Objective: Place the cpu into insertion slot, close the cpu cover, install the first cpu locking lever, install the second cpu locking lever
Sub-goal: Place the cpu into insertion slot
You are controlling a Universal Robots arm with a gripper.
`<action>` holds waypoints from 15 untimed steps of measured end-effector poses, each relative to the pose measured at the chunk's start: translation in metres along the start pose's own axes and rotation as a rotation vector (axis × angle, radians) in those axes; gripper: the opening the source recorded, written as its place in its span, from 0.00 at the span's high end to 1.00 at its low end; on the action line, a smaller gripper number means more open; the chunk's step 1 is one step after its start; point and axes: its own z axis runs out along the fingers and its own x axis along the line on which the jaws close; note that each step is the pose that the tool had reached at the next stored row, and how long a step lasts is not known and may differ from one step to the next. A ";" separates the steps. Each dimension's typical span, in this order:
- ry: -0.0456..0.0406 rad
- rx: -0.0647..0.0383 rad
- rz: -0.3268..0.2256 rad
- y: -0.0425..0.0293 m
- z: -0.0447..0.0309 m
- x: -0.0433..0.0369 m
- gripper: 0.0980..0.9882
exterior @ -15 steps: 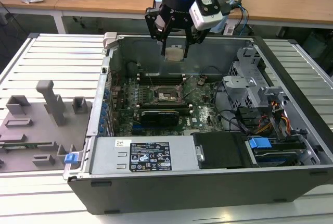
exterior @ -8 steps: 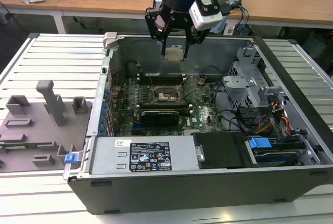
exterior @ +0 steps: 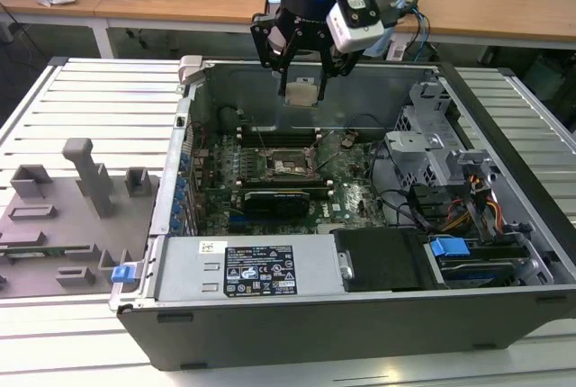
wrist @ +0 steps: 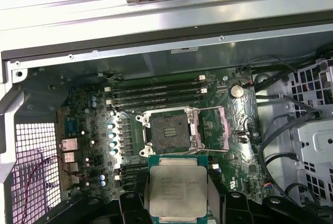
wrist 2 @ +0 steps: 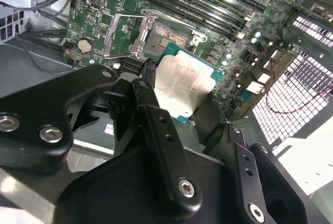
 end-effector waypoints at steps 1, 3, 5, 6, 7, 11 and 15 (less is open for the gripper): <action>-0.0002 0.000 0.002 0.0000 0.0001 0.0000 0.51; -0.0005 0.000 0.005 0.0000 0.0001 0.0000 0.51; -0.0009 0.000 0.009 0.0000 0.0002 0.0000 0.51; -0.0011 0.000 0.012 0.0000 0.0003 0.0000 0.51; -0.0012 0.000 0.013 0.0000 0.0003 0.0000 0.51; -0.0017 0.000 0.019 0.0000 0.0004 0.0000 0.51; -0.0023 -0.001 0.025 0.0000 0.0005 0.0000 0.51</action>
